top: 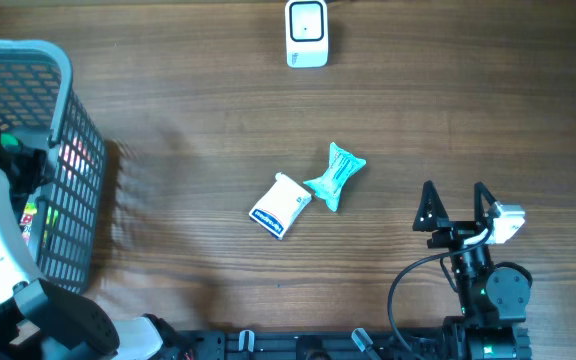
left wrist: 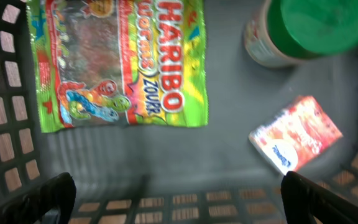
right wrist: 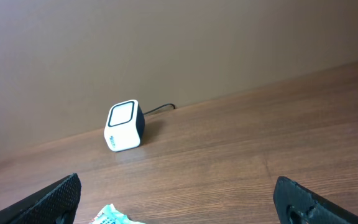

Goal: Scan the item barcode
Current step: 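Reach the left gripper into the basket and grasp the Haribo gummy bag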

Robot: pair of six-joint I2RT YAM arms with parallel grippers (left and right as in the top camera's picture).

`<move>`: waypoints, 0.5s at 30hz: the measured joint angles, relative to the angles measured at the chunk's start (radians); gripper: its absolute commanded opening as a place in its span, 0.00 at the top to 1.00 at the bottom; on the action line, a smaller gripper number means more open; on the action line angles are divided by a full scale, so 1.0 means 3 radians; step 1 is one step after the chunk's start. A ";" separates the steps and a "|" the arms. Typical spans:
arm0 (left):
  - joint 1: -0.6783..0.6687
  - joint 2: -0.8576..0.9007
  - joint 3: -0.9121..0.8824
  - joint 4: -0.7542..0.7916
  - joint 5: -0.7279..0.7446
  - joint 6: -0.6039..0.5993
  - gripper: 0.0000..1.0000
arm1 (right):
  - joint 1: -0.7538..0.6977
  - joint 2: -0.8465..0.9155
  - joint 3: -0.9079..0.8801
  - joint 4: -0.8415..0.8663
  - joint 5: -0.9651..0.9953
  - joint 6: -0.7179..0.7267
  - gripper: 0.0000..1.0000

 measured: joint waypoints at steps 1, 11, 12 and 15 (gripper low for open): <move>0.0042 0.0000 -0.0019 0.0014 0.0000 -0.0014 0.00 | 0.0000 0.0000 0.0000 0.0000 0.0000 -0.0001 0.00; 0.0174 -0.0001 -0.0492 0.0300 0.0011 -0.0170 0.00 | 0.0000 0.0000 0.0000 0.0000 0.0000 -0.0001 0.00; 0.0174 -0.0001 -0.0511 0.0314 0.0010 -0.0172 0.00 | 0.0000 -0.0001 0.0000 0.0000 0.0000 0.0000 0.00; 0.0174 -0.0001 -0.0551 0.0336 0.0004 -0.0181 0.00 | 0.0000 0.0000 0.0000 0.0000 0.0000 -0.0001 0.00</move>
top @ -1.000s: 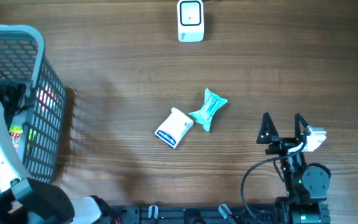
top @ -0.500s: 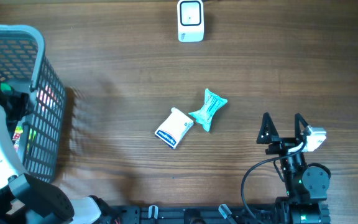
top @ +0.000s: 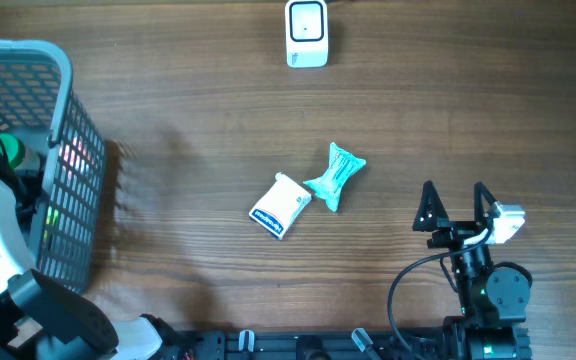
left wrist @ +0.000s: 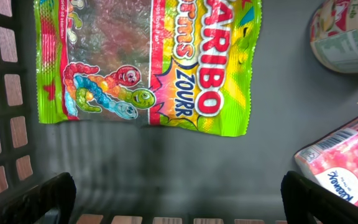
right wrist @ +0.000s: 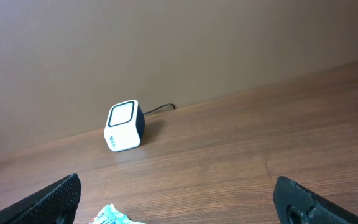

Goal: Scan the item barcode
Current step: 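Reach the left gripper into the basket and grasp the Haribo gummy bag, then carry the Haribo bag out and set it left of the white pack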

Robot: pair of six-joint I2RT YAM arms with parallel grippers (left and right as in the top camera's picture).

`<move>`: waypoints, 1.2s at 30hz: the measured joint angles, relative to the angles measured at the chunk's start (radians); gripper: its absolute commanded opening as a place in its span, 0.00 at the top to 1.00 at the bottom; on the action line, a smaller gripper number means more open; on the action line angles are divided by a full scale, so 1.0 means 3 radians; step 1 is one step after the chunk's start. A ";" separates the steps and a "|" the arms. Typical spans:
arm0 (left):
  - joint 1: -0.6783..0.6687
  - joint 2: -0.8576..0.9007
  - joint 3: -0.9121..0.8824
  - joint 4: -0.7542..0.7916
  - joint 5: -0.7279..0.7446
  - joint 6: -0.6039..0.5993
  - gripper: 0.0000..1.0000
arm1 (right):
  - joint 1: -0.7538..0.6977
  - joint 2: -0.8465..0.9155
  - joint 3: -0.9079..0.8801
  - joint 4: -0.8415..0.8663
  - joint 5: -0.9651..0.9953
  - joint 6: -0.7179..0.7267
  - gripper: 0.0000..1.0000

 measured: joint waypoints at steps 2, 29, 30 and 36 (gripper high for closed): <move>0.0006 0.0000 -0.0003 0.0018 -0.0017 -0.0001 0.00 | 0.0000 -0.0001 0.0000 0.0000 0.0000 0.0001 0.00; 0.0554 0.1011 0.0081 0.0474 -0.0122 -0.0038 0.96 | 0.0000 -0.0001 0.0000 0.0000 0.0000 0.0001 0.00; 0.0554 0.1011 0.0090 0.0470 -0.0122 -0.0037 0.96 | 0.0000 -0.0001 0.0000 0.0000 0.0000 0.0000 0.00; 0.0554 0.0890 0.0306 0.0286 0.0149 0.0056 0.96 | 0.0000 -0.0001 0.0000 0.0000 0.0000 0.0000 0.00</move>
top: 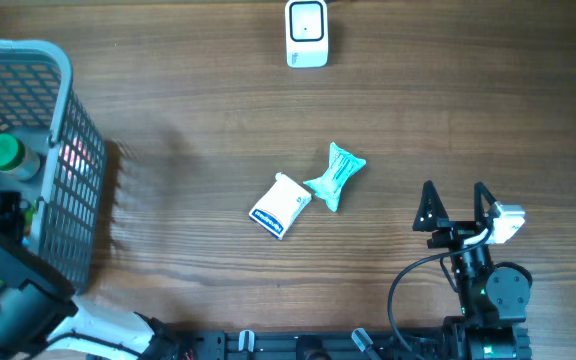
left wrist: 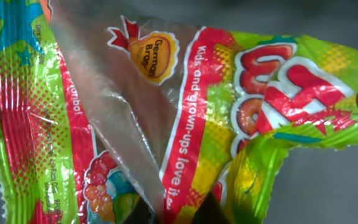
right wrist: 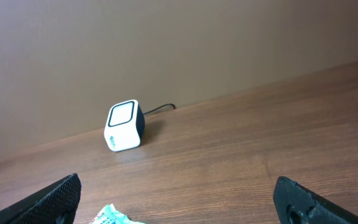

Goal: Scan the item barcode
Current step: 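Carry the Haribo bag out and set it left of the white pack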

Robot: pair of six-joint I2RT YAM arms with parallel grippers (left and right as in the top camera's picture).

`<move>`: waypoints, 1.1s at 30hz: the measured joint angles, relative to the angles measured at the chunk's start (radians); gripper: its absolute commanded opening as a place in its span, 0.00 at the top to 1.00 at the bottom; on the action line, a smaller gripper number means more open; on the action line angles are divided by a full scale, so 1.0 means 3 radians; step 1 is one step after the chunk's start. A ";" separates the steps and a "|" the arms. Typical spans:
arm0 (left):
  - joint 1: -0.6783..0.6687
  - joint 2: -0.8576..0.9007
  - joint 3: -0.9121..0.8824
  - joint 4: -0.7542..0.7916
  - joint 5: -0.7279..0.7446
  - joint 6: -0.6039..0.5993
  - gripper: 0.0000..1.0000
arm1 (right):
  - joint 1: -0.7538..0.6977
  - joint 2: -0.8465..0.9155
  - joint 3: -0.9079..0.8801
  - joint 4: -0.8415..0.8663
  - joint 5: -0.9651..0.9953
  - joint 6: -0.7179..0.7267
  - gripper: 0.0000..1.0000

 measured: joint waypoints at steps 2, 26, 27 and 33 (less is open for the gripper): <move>0.0000 -0.0178 0.0183 -0.0041 0.0243 0.0009 0.96 | 0.0000 0.0001 0.0000 0.0000 0.0000 0.0000 0.00; -0.3096 -0.2659 0.0345 -0.0328 0.1088 0.0682 0.96 | 0.0000 0.0000 0.0000 0.0000 0.0000 0.0001 0.00; -0.3271 -0.2581 0.0223 -0.0298 0.0963 0.0685 0.96 | 0.0000 0.0000 0.0000 0.0000 0.0000 0.0001 0.00; -0.3838 -0.1858 -0.0618 -0.0203 0.0292 0.0601 0.96 | 0.0000 0.0000 0.0000 0.0000 0.0000 0.0001 0.00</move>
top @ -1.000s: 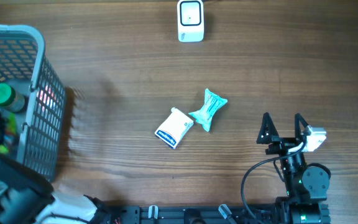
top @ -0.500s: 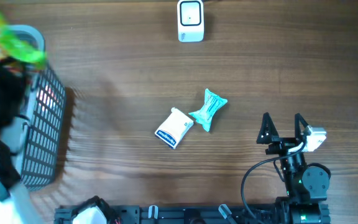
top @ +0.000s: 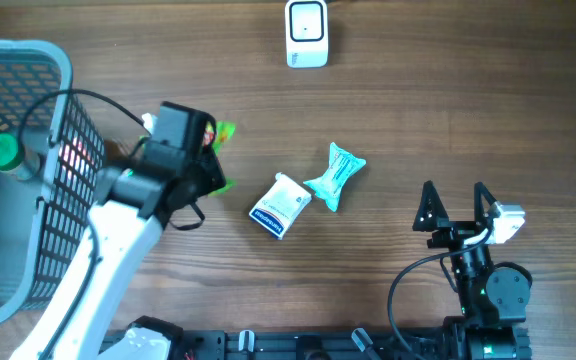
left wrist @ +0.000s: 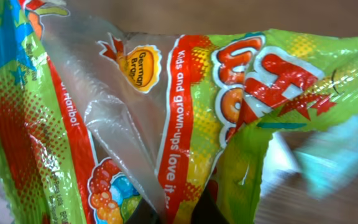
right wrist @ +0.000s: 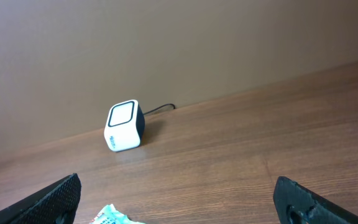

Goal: Scan the item barcode
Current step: 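Carry the Haribo bag out and set it left of the white pack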

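My left gripper [left wrist: 176,208] is shut on a green and red Haribo candy bag [left wrist: 185,112], which fills the left wrist view. From overhead, the left gripper [top: 208,160] holds the Haribo candy bag [top: 224,131] above the table, just right of the basket. The white barcode scanner [top: 307,33] stands at the table's far edge, also seen as the scanner [right wrist: 124,126] in the right wrist view. My right gripper [top: 455,205] rests open at the near right, nothing between its fingers.
A grey mesh basket [top: 53,120] stands at the left with a green-capped bottle [top: 3,152] inside. A white and blue packet [top: 280,205] and a teal wrapped packet [top: 335,175] lie mid-table, between the left arm and the right gripper.
My left arm has come out of the basket with the Haribo bag still gripped, and now holds it over the table just right of the basket. The right arm has not moved.
My left gripper was open inside the basket above the Haribo bag, a jar and a red box. Then it hung closer over the bag. Then it was shut on the bag in the basket, and now holds it outside over the table.
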Robot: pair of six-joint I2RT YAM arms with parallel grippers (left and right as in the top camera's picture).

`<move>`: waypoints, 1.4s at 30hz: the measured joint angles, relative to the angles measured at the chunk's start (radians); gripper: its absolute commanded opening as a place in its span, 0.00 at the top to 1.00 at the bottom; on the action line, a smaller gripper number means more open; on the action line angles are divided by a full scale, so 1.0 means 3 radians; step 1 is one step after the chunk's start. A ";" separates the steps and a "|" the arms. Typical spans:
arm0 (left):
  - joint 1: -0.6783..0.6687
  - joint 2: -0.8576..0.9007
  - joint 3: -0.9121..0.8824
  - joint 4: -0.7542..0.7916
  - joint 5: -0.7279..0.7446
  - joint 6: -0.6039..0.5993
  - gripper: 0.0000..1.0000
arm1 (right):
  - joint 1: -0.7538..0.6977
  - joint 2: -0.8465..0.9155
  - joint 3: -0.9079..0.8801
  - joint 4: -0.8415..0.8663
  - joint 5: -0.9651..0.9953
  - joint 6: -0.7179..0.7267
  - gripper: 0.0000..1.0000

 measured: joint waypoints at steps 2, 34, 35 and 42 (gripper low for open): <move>0.0000 0.0195 -0.0230 0.0156 -0.0201 -0.0097 0.96 | 0.0000 0.0000 0.0000 -0.0001 0.0000 0.0000 0.00; 0.0000 0.0032 0.0000 0.0465 -0.0402 -0.0439 0.00 | 0.0000 0.0000 0.0000 -0.0001 0.0000 0.0000 0.00; 0.0000 -0.0025 0.0226 0.0445 -0.0451 -0.0369 0.00 | 0.0000 0.0000 0.0000 -0.0001 0.0000 0.0000 0.00; 0.0154 -0.0151 0.1575 0.0434 -0.0999 0.0187 0.00 | 0.0000 0.0000 0.0000 -0.0001 0.0000 0.0000 0.00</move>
